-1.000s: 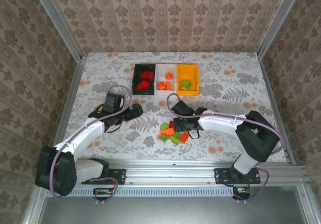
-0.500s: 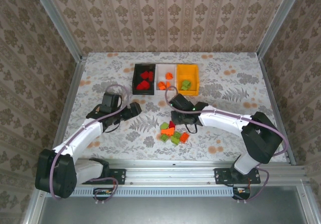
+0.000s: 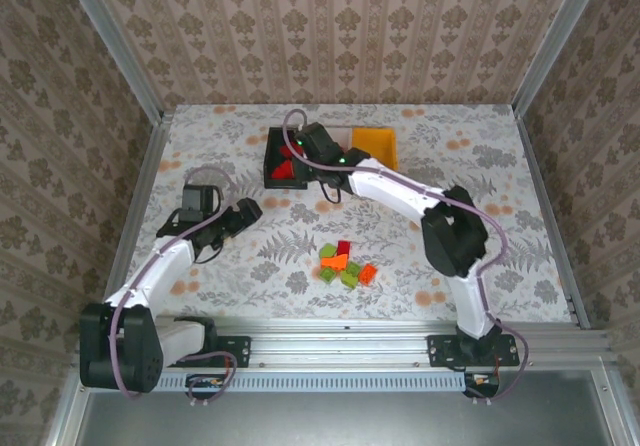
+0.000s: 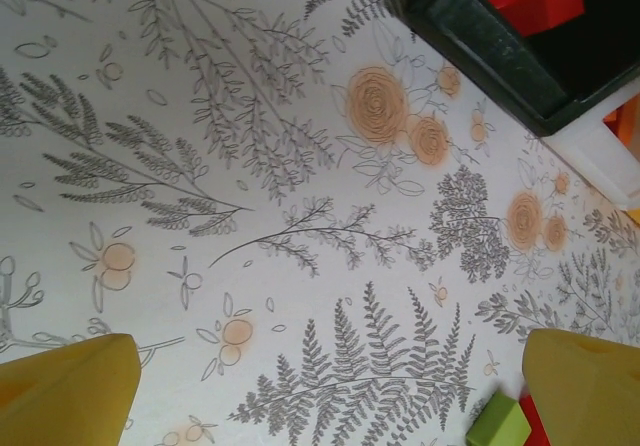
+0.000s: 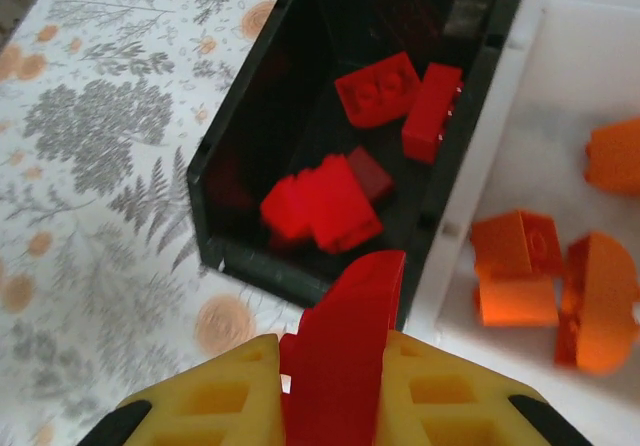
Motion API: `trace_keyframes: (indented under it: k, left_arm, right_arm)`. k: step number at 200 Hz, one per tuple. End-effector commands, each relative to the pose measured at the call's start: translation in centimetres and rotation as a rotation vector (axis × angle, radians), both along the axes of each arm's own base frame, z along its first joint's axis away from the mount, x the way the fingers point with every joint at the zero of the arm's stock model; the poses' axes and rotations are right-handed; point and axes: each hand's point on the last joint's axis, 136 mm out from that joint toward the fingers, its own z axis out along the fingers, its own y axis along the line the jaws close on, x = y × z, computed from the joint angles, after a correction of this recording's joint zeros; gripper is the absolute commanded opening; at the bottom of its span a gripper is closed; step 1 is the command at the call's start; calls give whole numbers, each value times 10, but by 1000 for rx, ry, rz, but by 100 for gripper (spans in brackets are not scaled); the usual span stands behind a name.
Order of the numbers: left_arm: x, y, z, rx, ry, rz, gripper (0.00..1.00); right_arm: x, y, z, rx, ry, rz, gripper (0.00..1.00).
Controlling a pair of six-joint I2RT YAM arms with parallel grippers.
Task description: Sort the legos into containers by color
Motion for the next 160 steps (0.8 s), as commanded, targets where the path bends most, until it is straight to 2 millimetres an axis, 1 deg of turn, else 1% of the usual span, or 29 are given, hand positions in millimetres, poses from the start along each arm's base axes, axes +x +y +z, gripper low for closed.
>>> trace_keyframes:
  k: [1, 9, 10, 16, 19, 22, 44, 58, 79, 89, 92, 108, 113, 125, 135, 145, 150, 155, 160]
  left_arm:
    - [-12, -3, -2, -35, 29, -13, 100]
    - [-12, -3, -2, -36, 30, -13, 100]
    - [-12, -3, -2, -36, 32, -13, 100]
    - [-12, -3, -2, -38, 31, -14, 100]
    - [-12, -3, -2, -38, 28, -16, 100]
    - [-12, -4, -2, -40, 25, -17, 100]
    - [-12, -5, 1, -47, 2, -25, 100]
    - [-11, -6, 3, -49, -4, -31, 100]
    - [-10, -7, 7, -50, -8, -41, 100]
    - [-10, -7, 8, -51, -9, -44, 100]
    - [-10, -7, 8, -51, -8, -44, 100]
    - [-10, -9, 11, -58, -10, -53, 100]
    - [-10, -9, 12, -59, -10, -56, 100]
    - [-11, -10, 14, -63, -11, -62, 100]
    - [-11, -12, 17, -67, -12, -67, 100]
    - [-12, -13, 19, -72, -17, -71, 100]
    - [-13, -13, 20, -73, -18, -73, 100]
    - [-13, -14, 20, -75, -19, -75, 100]
    - [-14, -14, 22, -76, -22, -78, 100]
  right_arm:
    - [26, 4, 0, -10, -30, 38, 23]
    - [34, 8, 6, 6, -46, 45, 23]
    - [34, 7, 3, 1, -41, 47, 23]
    - [38, 10, 1, -6, -41, 59, 23]
    - [40, 13, 4, -2, -48, 66, 23]
    - [41, 13, 0, -13, -42, 72, 23]
    - [50, 25, -5, -37, -52, 122, 23]
    - [55, 26, -8, -58, -50, 121, 24]
    - [61, 25, -19, -102, -34, 113, 27]
    - [63, 26, -19, -102, -38, 113, 29]
    - [63, 26, -18, -101, -41, 111, 31]
    - [66, 26, -11, -93, -56, 102, 38]
    - [63, 24, -13, -105, -40, 100, 40]
    - [63, 23, -5, -98, -41, 93, 48]
    - [62, 23, 4, -91, -52, 93, 48]
    - [61, 22, 18, -84, -76, 90, 48]
    - [61, 22, 20, -83, -79, 88, 48]
    - [60, 20, 29, -77, -87, 83, 48]
    - [58, 19, 34, -75, -90, 82, 48]
